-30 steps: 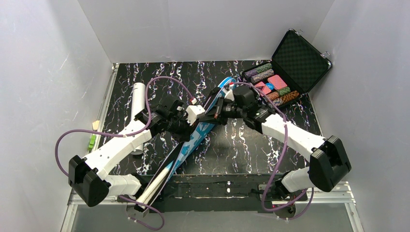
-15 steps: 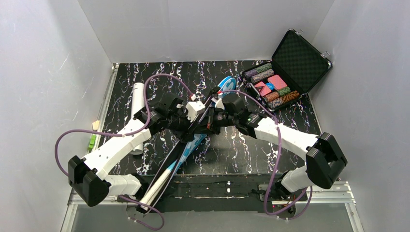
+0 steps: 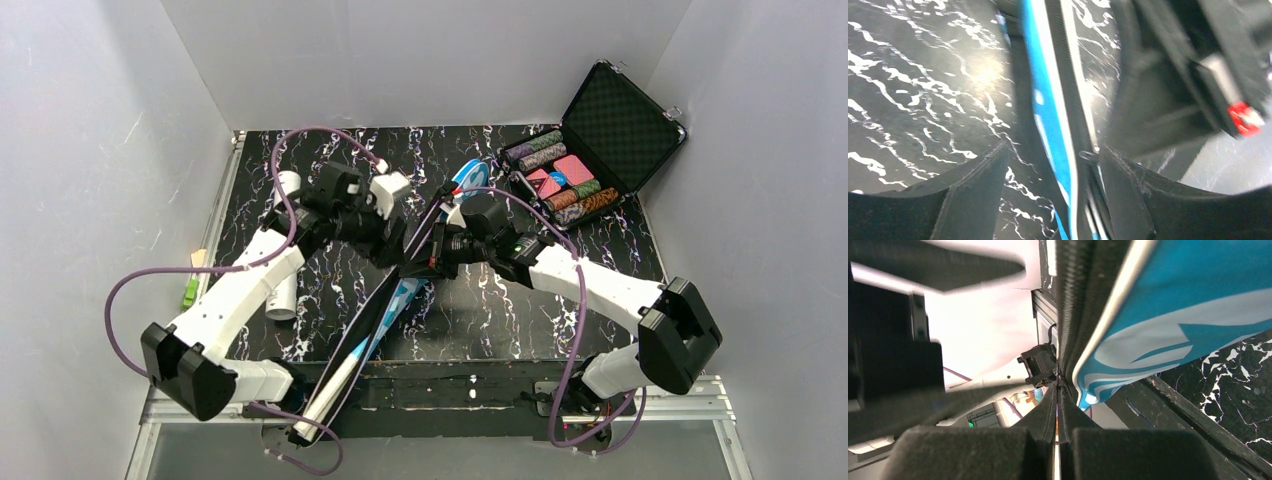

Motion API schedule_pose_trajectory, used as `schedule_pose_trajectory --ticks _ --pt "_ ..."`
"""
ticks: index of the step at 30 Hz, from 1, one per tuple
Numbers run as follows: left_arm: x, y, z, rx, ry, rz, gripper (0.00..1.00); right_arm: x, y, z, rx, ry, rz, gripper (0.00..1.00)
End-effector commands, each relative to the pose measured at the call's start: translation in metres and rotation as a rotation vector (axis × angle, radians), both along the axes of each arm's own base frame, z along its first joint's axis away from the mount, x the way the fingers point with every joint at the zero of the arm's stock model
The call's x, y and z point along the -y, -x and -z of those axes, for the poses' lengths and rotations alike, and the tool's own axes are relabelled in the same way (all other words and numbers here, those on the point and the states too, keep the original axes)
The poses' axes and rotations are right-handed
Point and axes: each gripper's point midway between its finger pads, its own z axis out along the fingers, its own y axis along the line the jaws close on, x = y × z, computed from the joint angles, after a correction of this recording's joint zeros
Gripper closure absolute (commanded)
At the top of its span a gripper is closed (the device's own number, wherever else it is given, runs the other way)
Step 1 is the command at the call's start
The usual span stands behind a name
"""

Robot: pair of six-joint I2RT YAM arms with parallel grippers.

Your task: Pack up the badminton gear

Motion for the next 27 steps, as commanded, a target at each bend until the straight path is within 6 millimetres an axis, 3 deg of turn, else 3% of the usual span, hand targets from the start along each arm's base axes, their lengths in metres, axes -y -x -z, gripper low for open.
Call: schedule_pose_trajectory --ticks 1,4,10,17,23,27 --pt "-0.003 -0.052 -0.024 0.026 0.106 -0.129 0.37 0.005 0.003 -0.016 0.058 -0.030 0.016 0.99" --pt "0.013 -0.054 -0.023 -0.044 0.154 -0.086 0.37 0.008 0.002 -0.018 0.068 -0.036 0.031 0.99" --pt "0.040 -0.039 -0.032 -0.096 0.231 0.035 0.34 0.008 0.002 -0.019 0.076 -0.029 0.028 0.99" --pt "0.051 -0.020 -0.013 -0.107 0.194 0.111 0.35 0.005 -0.002 -0.016 0.071 -0.028 0.034 0.99" --pt "0.052 -0.025 0.011 -0.054 0.080 0.086 0.48 0.008 -0.005 -0.024 0.096 -0.035 0.059 0.99" --pt "0.053 -0.039 0.010 -0.006 0.069 0.050 0.64 0.010 -0.006 -0.030 0.109 -0.045 0.079 0.99"
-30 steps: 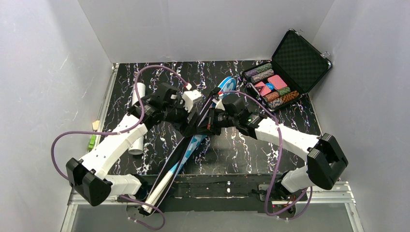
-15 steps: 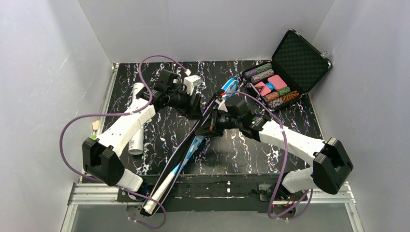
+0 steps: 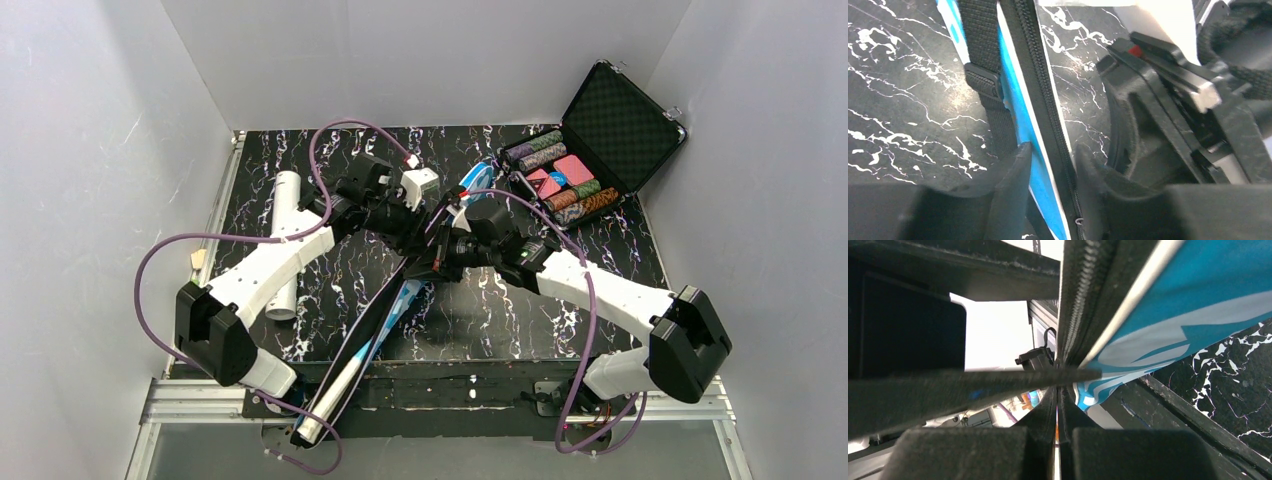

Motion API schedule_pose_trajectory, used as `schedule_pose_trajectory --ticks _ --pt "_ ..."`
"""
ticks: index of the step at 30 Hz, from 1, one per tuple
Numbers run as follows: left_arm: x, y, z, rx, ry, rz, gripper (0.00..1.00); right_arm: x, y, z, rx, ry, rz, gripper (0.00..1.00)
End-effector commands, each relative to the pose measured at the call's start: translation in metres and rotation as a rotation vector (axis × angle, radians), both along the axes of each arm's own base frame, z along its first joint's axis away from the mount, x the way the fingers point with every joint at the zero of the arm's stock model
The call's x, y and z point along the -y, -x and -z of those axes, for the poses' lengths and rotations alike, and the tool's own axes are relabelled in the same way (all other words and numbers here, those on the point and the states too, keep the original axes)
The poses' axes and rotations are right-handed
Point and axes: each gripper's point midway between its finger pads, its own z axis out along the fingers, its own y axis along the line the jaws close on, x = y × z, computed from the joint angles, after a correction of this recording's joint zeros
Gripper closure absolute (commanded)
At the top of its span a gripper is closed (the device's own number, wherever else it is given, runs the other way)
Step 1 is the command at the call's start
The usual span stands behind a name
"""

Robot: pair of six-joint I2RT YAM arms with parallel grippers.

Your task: Pack up the badminton gear

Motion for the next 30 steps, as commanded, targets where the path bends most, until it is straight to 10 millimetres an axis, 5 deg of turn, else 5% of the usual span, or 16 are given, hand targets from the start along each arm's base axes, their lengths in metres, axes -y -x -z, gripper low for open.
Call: schedule_pose_trajectory --ticks 1,4,20,30 --pt "0.000 -0.017 -0.003 0.087 -0.016 -0.036 0.73 0.001 -0.008 -0.031 0.091 -0.063 0.041 0.99" --pt "0.003 -0.028 -0.010 0.105 -0.022 -0.067 1.00 0.002 -0.009 -0.036 0.095 -0.076 0.051 0.99" --pt "0.020 -0.088 -0.077 0.198 0.069 -0.291 1.00 -0.023 -0.020 -0.053 0.098 -0.134 0.021 0.99" --pt "-0.007 -0.130 -0.076 0.236 -0.001 -0.466 1.00 -0.021 0.004 -0.042 0.081 -0.107 -0.021 0.99"
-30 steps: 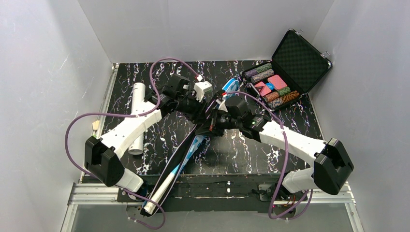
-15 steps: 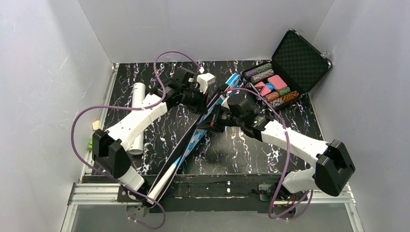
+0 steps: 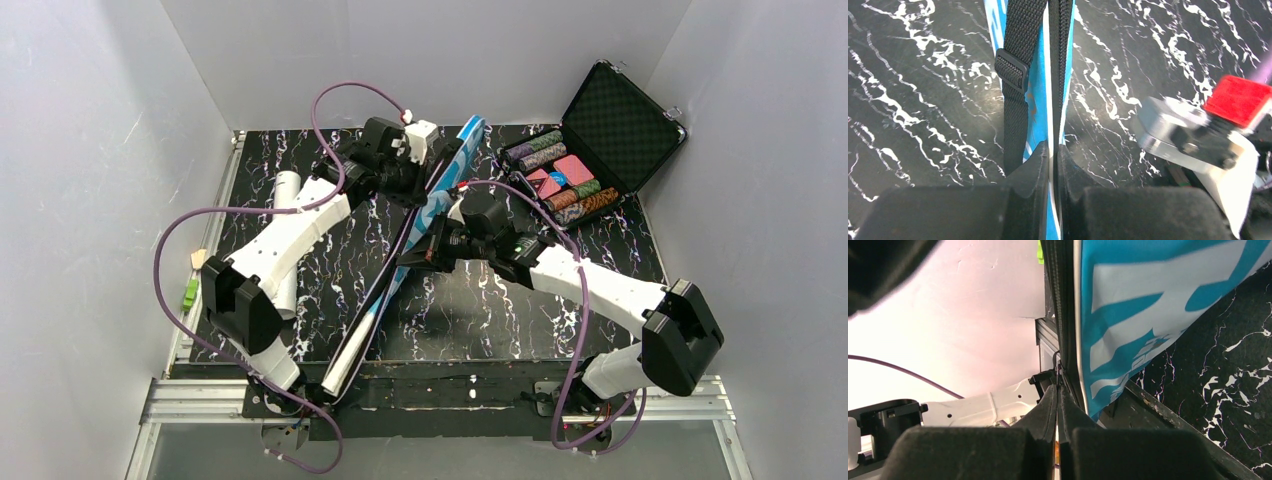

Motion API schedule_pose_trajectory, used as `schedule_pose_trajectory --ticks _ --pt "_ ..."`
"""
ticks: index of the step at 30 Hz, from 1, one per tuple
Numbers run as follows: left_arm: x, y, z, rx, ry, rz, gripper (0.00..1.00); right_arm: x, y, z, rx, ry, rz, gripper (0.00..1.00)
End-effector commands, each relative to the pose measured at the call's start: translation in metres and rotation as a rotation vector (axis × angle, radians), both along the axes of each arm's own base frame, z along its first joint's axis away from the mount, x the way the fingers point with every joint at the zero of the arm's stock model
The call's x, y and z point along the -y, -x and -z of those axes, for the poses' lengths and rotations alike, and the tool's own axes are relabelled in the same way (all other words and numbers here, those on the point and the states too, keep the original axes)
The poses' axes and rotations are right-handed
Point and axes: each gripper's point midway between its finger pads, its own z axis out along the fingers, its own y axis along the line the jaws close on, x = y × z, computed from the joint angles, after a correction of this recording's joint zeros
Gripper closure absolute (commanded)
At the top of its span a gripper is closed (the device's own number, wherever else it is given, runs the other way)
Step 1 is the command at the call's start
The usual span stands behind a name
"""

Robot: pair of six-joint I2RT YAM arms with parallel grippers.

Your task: Pack up the badminton gear

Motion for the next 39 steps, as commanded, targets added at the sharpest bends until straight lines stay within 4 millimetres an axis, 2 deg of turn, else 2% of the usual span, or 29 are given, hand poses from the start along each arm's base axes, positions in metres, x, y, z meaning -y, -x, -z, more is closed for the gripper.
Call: schedule_pose_trajectory --ticks 1,8,12,16,23,24,27,28,30,35,39 --pt "-0.020 -0.045 -0.040 0.142 0.019 -0.150 1.00 -0.006 0.025 -0.027 0.034 -0.072 -0.086 0.99" --pt "-0.043 -0.067 -0.039 0.117 0.019 -0.261 1.00 -0.007 0.036 -0.013 -0.001 -0.035 -0.105 0.99" --pt "-0.055 -0.072 -0.034 0.110 -0.009 -0.306 1.00 -0.003 0.038 -0.011 -0.002 -0.010 -0.108 0.99" --pt "-0.065 -0.067 -0.026 0.095 -0.047 -0.303 1.00 0.006 0.037 -0.009 0.030 0.057 -0.116 0.99" --pt "-0.093 -0.046 -0.001 0.037 -0.084 -0.275 0.77 0.021 0.039 0.004 0.084 0.200 -0.191 0.99" --pt "-0.099 -0.044 0.000 0.023 -0.074 -0.276 0.71 0.023 0.039 0.006 0.095 0.220 -0.203 0.99" --pt "-0.115 -0.040 0.000 -0.019 -0.050 -0.292 0.31 0.028 0.040 0.008 0.118 0.275 -0.243 0.99" --pt "-0.119 -0.038 -0.002 -0.017 -0.055 -0.284 0.23 0.029 0.040 0.009 0.122 0.293 -0.253 0.99" --pt "-0.122 -0.029 -0.008 -0.005 -0.059 -0.223 0.20 0.033 0.039 0.011 0.125 0.331 -0.270 0.99" --pt "-0.131 0.006 -0.037 0.082 -0.023 -0.017 0.29 0.033 0.041 0.010 0.122 0.358 -0.286 0.99" --pt "-0.141 0.039 -0.049 0.228 -0.079 0.142 0.25 0.028 0.042 0.007 0.133 0.354 -0.290 0.99"
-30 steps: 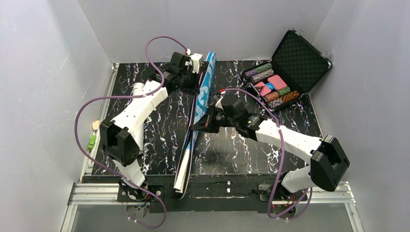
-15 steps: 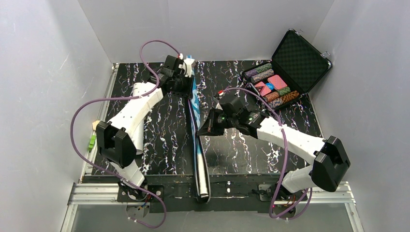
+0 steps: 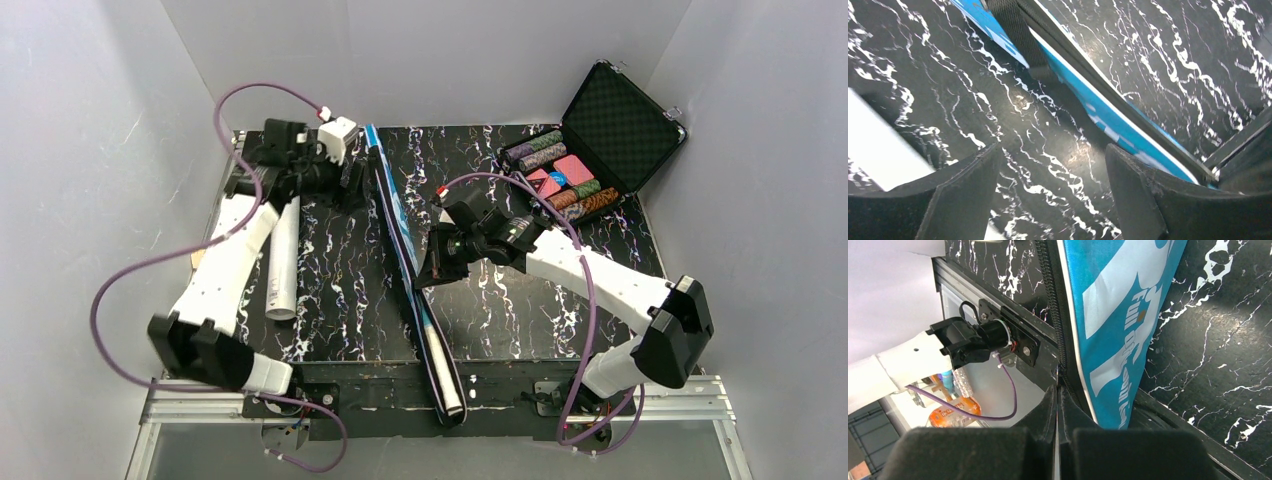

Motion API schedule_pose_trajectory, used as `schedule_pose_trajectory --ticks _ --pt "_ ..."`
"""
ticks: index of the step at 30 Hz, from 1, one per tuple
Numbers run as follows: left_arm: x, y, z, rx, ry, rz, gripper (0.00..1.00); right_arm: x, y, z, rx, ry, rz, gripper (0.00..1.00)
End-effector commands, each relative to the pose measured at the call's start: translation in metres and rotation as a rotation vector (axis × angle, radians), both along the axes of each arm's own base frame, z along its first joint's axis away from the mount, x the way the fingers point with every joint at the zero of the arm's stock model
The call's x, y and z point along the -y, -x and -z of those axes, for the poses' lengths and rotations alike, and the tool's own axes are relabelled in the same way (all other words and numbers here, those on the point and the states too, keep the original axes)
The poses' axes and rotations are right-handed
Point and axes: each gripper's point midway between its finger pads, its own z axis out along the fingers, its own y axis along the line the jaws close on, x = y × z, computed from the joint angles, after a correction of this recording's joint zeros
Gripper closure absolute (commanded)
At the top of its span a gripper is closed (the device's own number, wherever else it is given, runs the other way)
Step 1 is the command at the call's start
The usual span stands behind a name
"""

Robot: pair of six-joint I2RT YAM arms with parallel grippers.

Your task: Pack up the badminton gear

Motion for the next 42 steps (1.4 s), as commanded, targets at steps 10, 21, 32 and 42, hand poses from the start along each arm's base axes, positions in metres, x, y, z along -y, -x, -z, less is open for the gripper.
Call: schedule_pose_trajectory --ticks 10,21,32,42 --pt "0.011 0.134 -0.054 0.722 -0.107 0.722 0.03 -0.016 0.020 -0.012 0.015 -0.003 -0.077 0.99" --pt "0.057 0.172 0.026 1.121 -0.302 1.344 0.02 -0.036 0.041 -0.007 -0.003 -0.020 -0.097 0.99" --pt "0.054 0.162 0.082 0.844 -0.407 1.548 0.29 -0.042 0.053 -0.010 -0.004 -0.033 -0.113 0.99" --pt "0.067 0.127 0.090 0.926 -0.518 1.495 0.61 -0.037 0.056 -0.009 -0.001 -0.018 -0.123 0.99"
